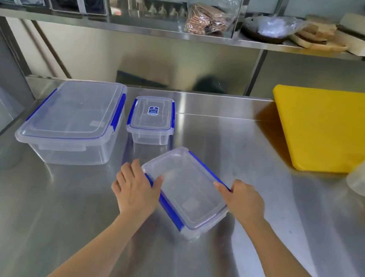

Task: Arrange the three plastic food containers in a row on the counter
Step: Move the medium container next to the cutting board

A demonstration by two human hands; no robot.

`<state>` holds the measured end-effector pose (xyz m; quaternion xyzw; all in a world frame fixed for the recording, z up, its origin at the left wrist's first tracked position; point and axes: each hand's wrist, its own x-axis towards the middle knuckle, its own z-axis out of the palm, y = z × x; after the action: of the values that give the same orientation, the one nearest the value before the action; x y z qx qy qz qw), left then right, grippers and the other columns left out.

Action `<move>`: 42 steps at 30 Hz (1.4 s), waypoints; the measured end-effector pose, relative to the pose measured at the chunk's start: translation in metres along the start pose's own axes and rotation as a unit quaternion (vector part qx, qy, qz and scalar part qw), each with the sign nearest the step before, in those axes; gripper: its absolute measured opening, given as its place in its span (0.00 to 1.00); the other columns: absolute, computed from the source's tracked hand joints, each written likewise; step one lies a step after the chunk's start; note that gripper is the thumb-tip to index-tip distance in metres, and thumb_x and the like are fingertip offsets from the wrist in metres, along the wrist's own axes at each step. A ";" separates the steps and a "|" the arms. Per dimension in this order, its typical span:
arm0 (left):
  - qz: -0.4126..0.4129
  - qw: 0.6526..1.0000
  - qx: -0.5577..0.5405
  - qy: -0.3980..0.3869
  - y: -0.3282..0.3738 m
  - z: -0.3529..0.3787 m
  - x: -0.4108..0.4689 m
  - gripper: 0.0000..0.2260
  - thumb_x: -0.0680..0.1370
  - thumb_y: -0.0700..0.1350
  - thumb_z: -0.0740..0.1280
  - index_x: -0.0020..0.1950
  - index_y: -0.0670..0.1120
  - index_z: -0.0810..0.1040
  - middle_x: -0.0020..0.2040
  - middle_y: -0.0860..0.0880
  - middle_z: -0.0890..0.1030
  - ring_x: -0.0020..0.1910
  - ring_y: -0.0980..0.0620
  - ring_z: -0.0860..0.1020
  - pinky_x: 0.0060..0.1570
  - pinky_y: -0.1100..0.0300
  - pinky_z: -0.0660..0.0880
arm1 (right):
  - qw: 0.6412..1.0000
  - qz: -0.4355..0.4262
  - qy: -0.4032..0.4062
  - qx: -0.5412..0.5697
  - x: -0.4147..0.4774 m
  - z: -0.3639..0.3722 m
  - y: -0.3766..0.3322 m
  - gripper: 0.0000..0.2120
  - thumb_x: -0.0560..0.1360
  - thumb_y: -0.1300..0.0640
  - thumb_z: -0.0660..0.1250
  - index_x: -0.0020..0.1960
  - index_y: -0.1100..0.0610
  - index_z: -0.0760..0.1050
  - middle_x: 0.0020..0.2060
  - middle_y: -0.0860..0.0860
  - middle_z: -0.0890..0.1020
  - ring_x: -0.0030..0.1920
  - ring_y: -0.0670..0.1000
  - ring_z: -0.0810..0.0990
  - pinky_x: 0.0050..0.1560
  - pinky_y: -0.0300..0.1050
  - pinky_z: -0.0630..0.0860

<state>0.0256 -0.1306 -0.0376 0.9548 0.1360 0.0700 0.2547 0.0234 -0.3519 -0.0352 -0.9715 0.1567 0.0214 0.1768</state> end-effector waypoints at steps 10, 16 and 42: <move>-0.042 0.933 -0.302 -0.192 0.025 0.022 -0.015 0.19 0.77 0.50 0.65 0.64 0.43 0.68 0.50 0.50 0.77 0.47 0.49 0.77 0.46 0.58 0.72 | 0.975 -0.017 -0.078 0.209 -0.009 0.007 0.033 0.23 0.70 0.40 0.70 0.58 0.51 0.71 0.53 0.46 0.77 0.50 0.50 0.79 0.51 0.47 0.79; 0.080 0.836 -0.451 -0.301 0.036 0.006 -0.021 0.23 0.64 0.34 0.75 0.49 0.54 0.69 0.41 0.64 0.83 0.41 0.71 0.79 0.38 0.76 0.74 | 0.901 -0.146 -0.186 0.364 0.004 0.021 0.043 0.53 0.58 0.47 0.82 0.73 0.35 0.53 0.70 0.42 0.66 0.68 0.45 0.70 0.65 0.50 0.75; 0.347 0.922 0.152 -0.076 0.091 0.116 0.156 0.30 0.70 0.59 0.56 0.69 0.48 0.69 0.66 0.47 0.78 0.65 0.47 0.76 0.62 0.47 0.72 | 0.910 -0.121 -0.244 0.311 0.248 0.022 -0.007 0.65 0.51 0.36 0.80 0.76 0.36 0.42 0.73 0.42 0.60 0.71 0.50 0.66 0.70 0.56 0.70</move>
<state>0.2185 -0.2139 -0.0812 0.9720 -0.2146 0.0596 0.0753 0.2617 -0.4122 -0.0774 -0.8431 -0.0109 0.1866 0.5042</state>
